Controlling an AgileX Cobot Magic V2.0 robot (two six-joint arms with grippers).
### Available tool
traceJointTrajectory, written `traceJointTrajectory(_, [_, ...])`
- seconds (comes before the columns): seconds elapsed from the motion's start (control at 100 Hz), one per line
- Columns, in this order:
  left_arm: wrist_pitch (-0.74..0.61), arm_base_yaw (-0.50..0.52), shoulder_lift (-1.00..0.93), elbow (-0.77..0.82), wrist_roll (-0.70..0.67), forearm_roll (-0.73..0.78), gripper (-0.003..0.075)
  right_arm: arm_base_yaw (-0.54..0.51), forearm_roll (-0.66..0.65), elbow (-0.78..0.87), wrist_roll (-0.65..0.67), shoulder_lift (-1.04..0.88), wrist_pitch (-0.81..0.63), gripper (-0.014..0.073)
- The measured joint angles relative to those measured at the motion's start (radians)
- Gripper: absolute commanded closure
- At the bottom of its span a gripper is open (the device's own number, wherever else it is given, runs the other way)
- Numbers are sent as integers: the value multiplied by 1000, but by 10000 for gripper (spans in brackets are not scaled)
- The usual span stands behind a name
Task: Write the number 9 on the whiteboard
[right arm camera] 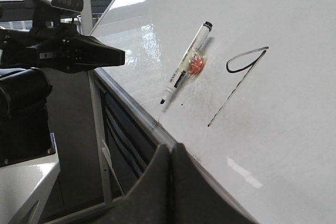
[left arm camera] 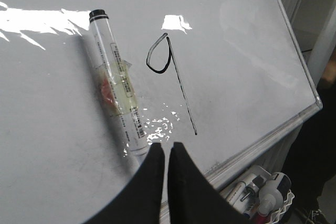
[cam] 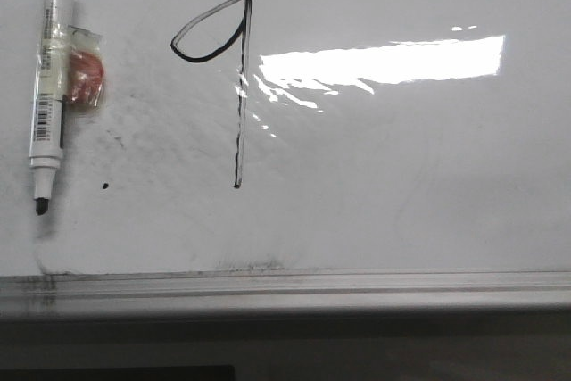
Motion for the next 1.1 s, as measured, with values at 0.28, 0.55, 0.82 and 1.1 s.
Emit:
traceJointTrajectory(0.28, [3, 0, 0, 0, 0, -22, 741, 0, 0, 8, 0, -2, 0, 657])
traceJointTrajectory(0.55, [5, 0, 0, 0, 0, -24, 741, 0, 0, 8, 0, -2, 0, 657])
traceJointTrajectory(0.82, [5, 0, 0, 0, 0, -25, 741, 0, 0, 8, 0, -2, 0, 657])
traceJointTrajectory(1.1, [6, 0, 0, 0, 0, -25, 741, 0, 0, 8, 0, -2, 0, 657])
